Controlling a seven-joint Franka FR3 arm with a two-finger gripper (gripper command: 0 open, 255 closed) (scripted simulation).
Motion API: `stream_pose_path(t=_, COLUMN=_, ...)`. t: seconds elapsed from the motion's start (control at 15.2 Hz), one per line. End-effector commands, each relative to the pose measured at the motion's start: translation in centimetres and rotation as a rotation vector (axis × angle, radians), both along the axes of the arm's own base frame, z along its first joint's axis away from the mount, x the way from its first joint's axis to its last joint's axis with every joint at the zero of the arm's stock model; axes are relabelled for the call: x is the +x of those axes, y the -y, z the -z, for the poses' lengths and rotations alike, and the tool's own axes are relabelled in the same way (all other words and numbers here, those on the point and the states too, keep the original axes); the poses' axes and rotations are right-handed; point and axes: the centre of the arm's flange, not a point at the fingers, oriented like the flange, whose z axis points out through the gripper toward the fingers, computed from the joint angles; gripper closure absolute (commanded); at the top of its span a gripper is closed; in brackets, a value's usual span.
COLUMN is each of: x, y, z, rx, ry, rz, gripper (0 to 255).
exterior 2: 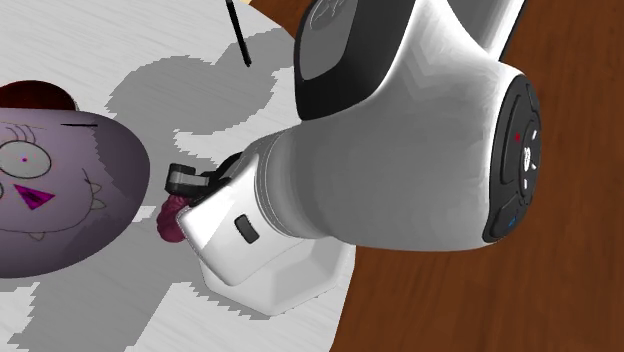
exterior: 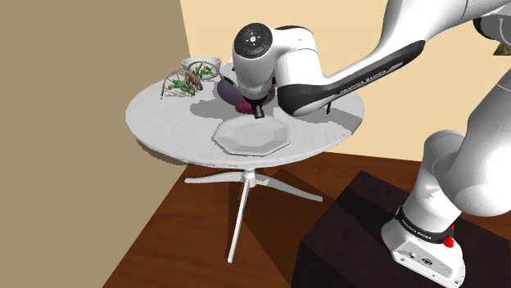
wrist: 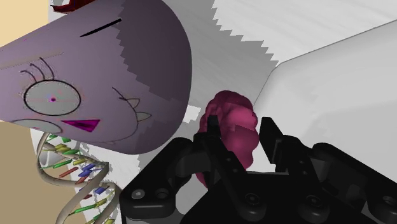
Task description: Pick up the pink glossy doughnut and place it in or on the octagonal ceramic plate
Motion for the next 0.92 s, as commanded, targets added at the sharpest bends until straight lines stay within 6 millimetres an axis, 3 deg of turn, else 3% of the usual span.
stream_pose_path(t=0.0, x=0.0, y=0.0, z=-0.8, rx=0.0, ry=0.0, rz=0.0, gripper=255)
stream_pose_path(t=0.86, x=0.0, y=0.0, z=-7.7, rx=0.0, ry=0.0, rz=0.0, gripper=255)
